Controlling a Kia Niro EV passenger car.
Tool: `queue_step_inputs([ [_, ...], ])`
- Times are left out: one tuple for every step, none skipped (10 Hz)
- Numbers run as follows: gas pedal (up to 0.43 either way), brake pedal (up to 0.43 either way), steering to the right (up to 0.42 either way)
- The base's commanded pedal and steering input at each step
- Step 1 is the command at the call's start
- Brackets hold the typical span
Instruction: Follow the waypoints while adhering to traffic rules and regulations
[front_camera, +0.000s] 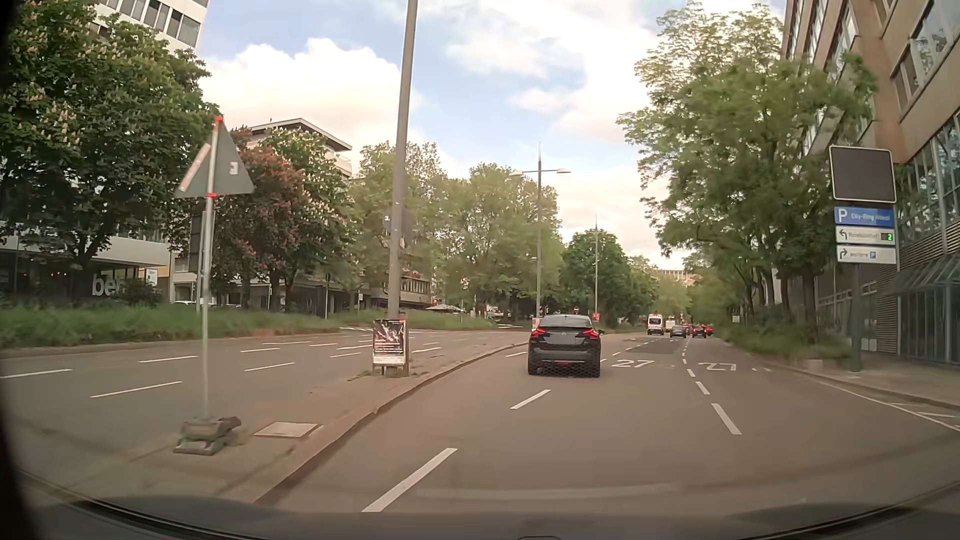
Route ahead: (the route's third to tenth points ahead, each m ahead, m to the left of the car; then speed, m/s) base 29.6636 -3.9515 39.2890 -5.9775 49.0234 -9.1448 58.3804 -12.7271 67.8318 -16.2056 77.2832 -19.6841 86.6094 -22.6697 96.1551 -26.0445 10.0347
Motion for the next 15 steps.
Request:
queue_step_inputs([
  [0.087,0.0,0.036],
  [0.087,0.0,0.041],
  [0.087,0.0,0.049],
  [0.087,0.0,0.05],
  [0.087,0.0,0.05],
  [0.087,0.0,0.05],
  [0.087,0.0,0.051],
  [0.087,0.0,0.05],
  [0.087,0.0,0.05],
  [0.087,0.0,0.05],
  [0.087,0.0,0.051],
  [0.087,0.0,0.051],
  [0.087,0.0,0.05],
  [0.087,0.0,0.05],
  [0.087,0.0,0.048],
])
